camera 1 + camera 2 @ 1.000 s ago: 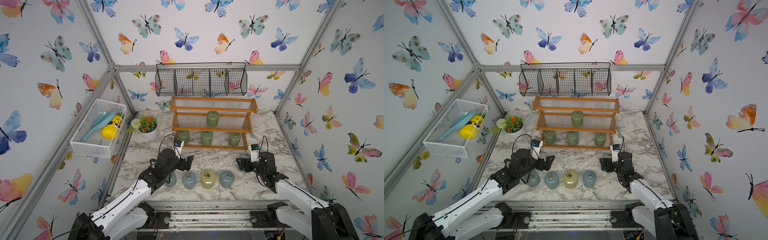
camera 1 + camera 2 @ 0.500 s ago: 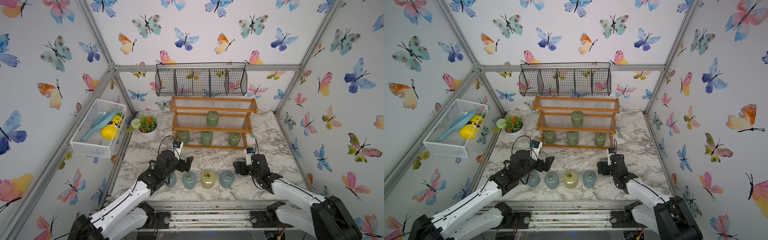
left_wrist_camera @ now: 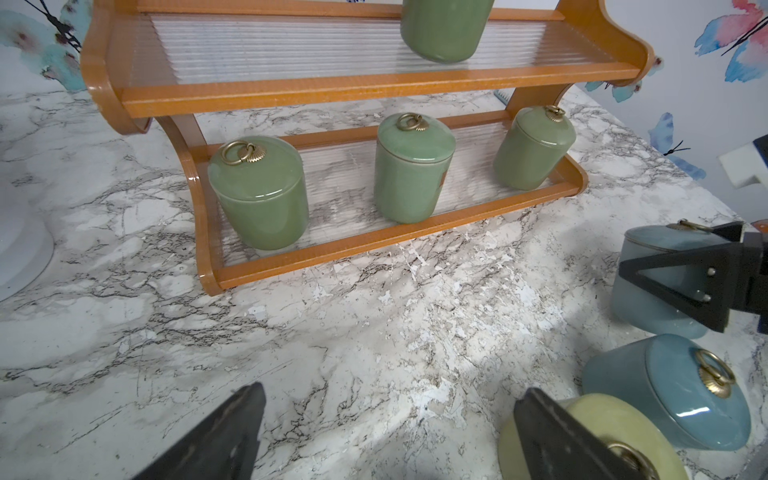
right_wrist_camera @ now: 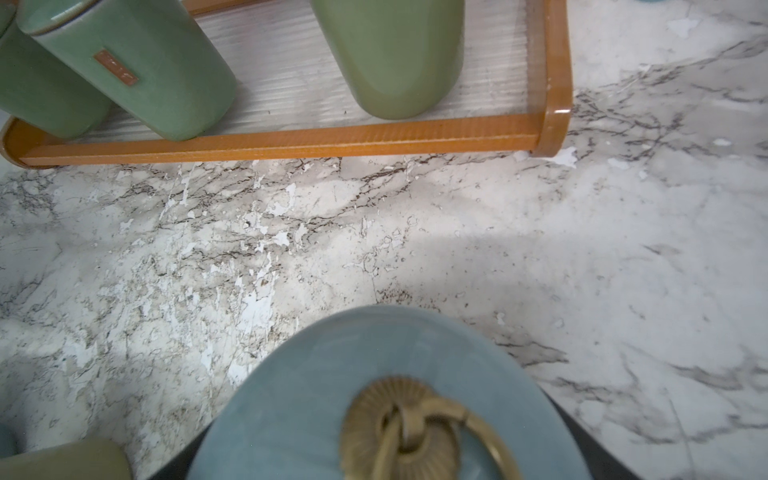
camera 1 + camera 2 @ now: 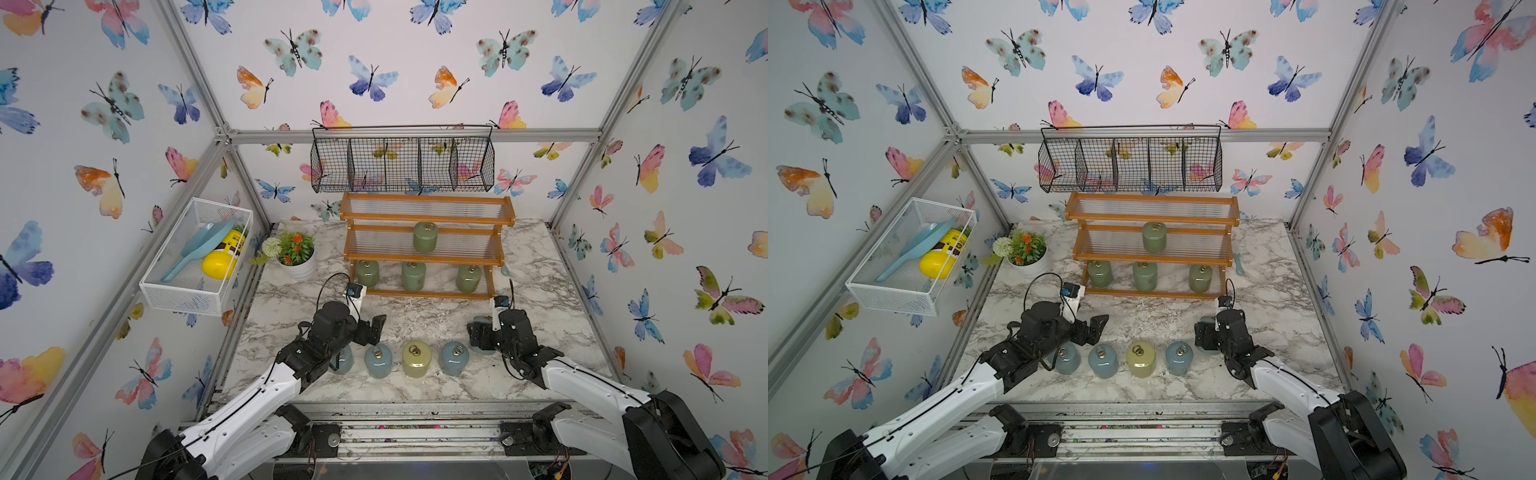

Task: Remove the tea canisters from the shelf
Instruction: Place the tea canister at the center of the board.

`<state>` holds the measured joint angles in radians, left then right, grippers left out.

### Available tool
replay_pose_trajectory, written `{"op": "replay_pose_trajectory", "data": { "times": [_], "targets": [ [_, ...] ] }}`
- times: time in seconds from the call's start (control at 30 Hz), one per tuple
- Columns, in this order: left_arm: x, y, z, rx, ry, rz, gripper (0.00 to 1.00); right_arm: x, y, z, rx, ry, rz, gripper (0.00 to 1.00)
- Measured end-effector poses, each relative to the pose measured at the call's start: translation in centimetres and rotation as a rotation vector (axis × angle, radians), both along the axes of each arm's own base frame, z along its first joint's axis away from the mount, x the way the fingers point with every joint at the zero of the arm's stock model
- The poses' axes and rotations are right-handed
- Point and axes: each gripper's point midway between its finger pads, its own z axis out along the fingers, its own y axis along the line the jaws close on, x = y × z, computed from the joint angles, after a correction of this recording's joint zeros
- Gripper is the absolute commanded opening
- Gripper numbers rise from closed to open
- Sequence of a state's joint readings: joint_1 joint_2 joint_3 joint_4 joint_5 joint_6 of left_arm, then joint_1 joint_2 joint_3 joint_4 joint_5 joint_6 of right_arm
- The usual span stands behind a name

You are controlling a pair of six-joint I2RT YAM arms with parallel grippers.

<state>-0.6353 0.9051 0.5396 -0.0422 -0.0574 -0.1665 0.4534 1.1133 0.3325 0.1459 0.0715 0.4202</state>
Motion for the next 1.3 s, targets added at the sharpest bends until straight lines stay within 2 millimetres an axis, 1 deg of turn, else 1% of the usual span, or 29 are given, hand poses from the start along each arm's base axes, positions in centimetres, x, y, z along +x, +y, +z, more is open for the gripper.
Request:
{"op": "replay_pose_trajectory", "data": {
  "times": [0.43,0.57,0.8,1.0,1.1,1.3],
  "targets": [
    [-0.1,0.1,-0.1,0.001,-0.002,-0.001,0.98,-0.1,-0.3,0.1,-0.011,0.018,-0.012,0.92],
    [-0.2,0.2,-0.4,0.005,0.003,-0.001,0.98,-0.3,-0.4,0.2,-0.012,0.019,-0.013,0.92],
    [-0.3,0.2,-0.3,0.001,-0.002,-0.001,0.99,-0.5,-0.4,0.0,-0.015,0.033,-0.015,0.90],
    [-0.4,0.3,-0.4,0.001,-0.002,0.000,0.98,-0.5,-0.3,0.0,-0.019,0.045,-0.010,0.91],
    [-0.4,0.3,-0.4,0.001,-0.002,0.000,0.98,0.0,0.0,0.6,-0.022,0.048,-0.006,0.93],
    [-0.5,0.4,-0.1,-0.004,-0.009,0.000,0.99,2.0,1.4,3.0,-0.024,0.035,0.027,0.98]
  ]
}}
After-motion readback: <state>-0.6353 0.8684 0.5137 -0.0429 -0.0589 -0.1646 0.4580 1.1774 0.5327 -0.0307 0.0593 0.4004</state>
